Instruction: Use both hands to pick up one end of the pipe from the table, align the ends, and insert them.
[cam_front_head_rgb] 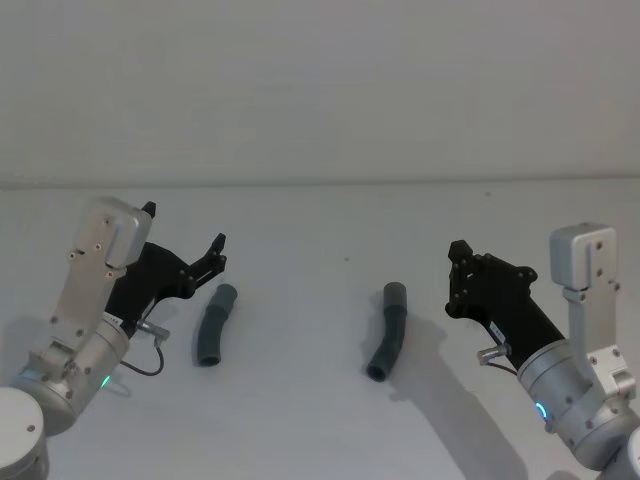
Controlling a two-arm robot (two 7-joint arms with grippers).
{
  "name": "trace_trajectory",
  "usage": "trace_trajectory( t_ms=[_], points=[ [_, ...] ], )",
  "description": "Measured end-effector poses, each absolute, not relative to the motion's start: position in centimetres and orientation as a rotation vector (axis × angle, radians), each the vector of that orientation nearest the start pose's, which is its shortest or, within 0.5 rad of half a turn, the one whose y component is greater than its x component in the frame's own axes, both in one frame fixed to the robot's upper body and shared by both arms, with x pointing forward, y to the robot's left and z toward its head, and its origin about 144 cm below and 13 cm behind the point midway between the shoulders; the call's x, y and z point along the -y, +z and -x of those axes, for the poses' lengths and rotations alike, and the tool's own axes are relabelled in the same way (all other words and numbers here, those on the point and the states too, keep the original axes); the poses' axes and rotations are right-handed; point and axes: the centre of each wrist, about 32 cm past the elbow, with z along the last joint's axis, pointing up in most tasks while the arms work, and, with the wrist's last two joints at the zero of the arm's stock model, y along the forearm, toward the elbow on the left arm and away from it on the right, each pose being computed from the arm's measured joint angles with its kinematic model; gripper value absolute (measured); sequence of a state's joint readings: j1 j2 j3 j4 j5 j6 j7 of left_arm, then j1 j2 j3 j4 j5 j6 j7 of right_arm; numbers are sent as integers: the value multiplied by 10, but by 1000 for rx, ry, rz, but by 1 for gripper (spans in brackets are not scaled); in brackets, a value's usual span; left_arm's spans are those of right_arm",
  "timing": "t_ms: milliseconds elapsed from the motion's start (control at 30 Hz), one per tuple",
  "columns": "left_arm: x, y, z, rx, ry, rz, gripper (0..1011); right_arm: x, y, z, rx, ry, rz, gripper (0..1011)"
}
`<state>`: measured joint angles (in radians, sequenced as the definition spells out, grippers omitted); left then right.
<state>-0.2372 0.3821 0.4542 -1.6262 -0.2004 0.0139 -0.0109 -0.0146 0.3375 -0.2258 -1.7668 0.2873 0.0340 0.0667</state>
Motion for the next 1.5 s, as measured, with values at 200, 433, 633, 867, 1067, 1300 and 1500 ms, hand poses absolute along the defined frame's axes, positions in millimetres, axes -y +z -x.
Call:
trace_trajectory(
  t_ms=[200,433,633,867,1067,1300,1500],
  points=[
    [-198,1204,-492,268,1124,-61,1001,237,1189,-443,75,-1230,-26,0],
    [-198,1204,-492,268,1124,-61,1001,237,1189,-443,75,-1230,-26,0],
    [-198,1204,-492,268,1124,-61,1001,237,1189,-443,75,-1230,-26,0],
    [-198,1204,-492,268,1124,-61,1001,237,1189,-443,75,-1230,-26,0],
    [-198,1204,-492,268,1124,-61,1001,237,1189,-443,75,-1229,-26,0],
    [-198,1205,-492,267,1123,-61,1001,237,1189,-443,75,-1230,-26,0],
    [-197,1205,-495,249,1113,-68,1001,237,1189,-443,75,-1230,-26,0]
  ],
)
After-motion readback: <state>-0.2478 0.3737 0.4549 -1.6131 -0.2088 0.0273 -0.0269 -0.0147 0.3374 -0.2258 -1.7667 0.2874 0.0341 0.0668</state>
